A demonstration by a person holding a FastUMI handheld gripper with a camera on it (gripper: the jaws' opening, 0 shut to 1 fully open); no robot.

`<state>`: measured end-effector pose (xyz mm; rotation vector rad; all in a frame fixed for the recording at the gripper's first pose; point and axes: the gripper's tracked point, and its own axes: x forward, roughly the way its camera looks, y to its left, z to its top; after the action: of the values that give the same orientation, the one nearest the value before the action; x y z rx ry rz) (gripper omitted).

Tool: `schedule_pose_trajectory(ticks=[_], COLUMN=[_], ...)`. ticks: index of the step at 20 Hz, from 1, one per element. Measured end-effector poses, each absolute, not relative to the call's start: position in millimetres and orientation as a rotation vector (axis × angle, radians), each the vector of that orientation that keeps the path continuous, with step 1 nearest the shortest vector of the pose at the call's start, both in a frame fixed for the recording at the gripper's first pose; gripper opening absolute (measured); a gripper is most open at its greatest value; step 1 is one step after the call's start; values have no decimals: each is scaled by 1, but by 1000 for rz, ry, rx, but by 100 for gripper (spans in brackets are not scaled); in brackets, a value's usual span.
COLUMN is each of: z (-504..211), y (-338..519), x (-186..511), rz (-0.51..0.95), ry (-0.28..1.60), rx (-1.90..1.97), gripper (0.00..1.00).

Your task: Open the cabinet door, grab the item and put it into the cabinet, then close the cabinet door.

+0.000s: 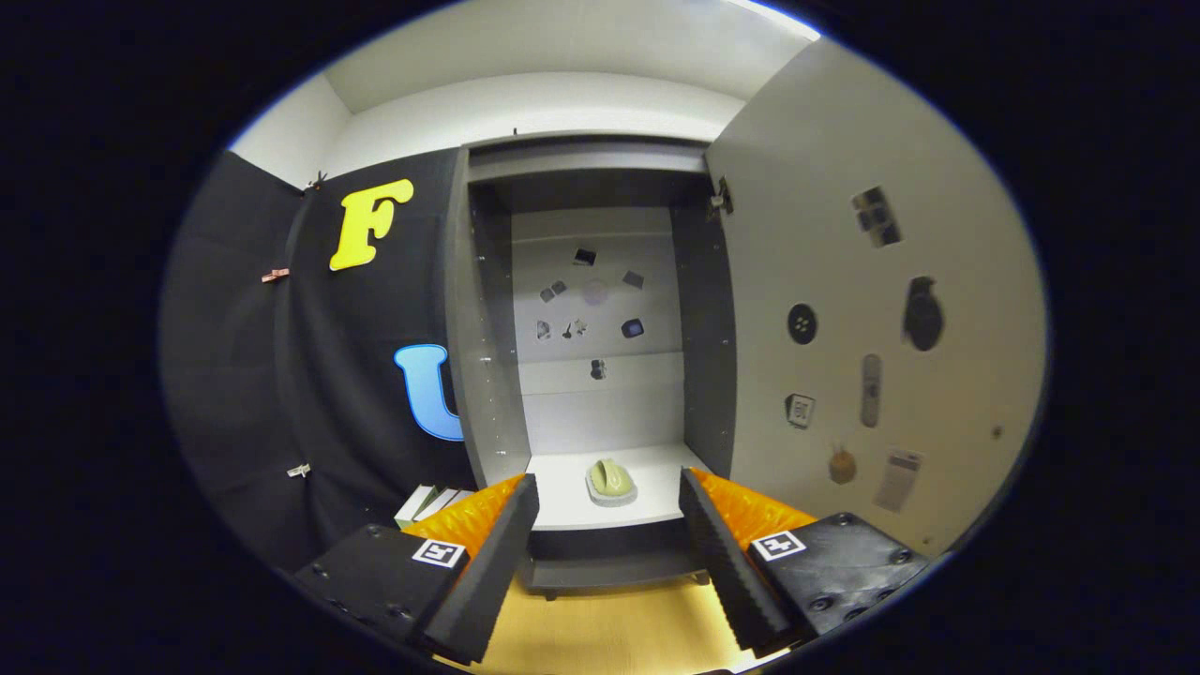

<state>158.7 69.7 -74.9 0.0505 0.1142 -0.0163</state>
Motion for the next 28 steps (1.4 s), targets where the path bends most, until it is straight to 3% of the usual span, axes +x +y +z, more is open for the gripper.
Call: schedule_pose_trajectory(ticks=[4,13,20,28], z=[-70,-47,-38,-61], y=[36,-90,-187,-201], x=[106,22,13,58], rz=[-151,-264,-188,13], ry=[106,93,37,103], rx=[2,22,65,114], gripper=[94,97,98,98])
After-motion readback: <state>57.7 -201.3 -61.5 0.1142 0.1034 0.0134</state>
